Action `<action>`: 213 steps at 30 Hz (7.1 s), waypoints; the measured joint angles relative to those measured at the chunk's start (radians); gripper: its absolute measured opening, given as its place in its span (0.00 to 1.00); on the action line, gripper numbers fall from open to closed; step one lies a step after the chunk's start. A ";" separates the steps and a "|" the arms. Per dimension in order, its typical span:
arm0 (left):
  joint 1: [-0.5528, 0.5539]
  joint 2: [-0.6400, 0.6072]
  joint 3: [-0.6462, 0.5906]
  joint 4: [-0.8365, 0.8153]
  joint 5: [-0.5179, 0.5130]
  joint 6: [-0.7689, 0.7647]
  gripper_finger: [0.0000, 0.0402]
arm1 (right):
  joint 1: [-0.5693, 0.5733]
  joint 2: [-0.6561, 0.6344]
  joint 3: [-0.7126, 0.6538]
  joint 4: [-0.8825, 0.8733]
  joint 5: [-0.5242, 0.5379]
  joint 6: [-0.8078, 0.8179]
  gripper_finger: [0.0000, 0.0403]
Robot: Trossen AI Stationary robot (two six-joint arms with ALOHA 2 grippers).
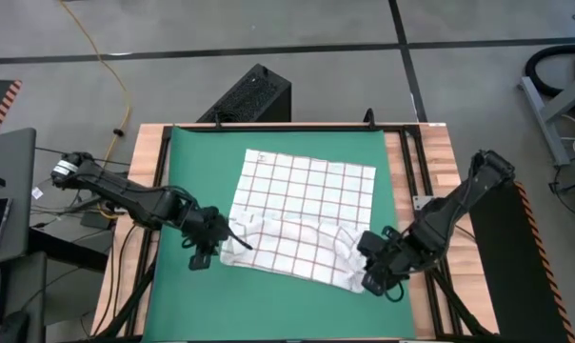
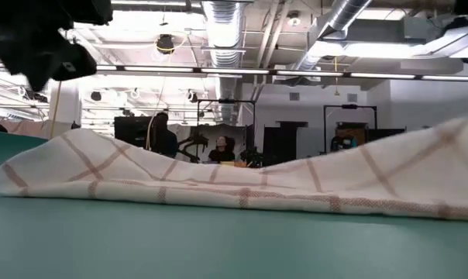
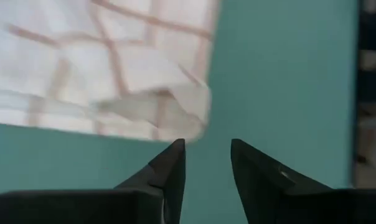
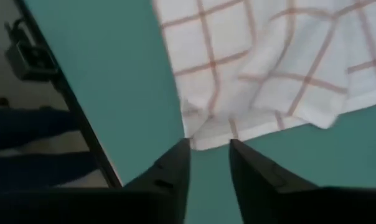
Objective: Roll towel
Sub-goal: Roll the white towel
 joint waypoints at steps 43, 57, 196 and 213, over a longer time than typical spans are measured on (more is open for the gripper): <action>0.730 0.076 -0.277 0.449 0.279 0.513 0.30 | -0.281 -0.075 -0.396 0.087 0.029 0.135 0.49; 0.662 0.252 -0.277 0.508 0.200 0.738 0.30 | -0.272 -0.074 -0.395 0.091 0.042 0.164 0.49; 0.656 0.217 0.440 -0.202 -0.262 0.643 0.01 | -0.482 0.029 0.094 -0.547 0.290 0.147 0.00; 0.822 0.230 0.390 0.017 -0.191 0.719 0.01 | -0.733 0.029 0.082 -0.547 0.294 -0.115 0.00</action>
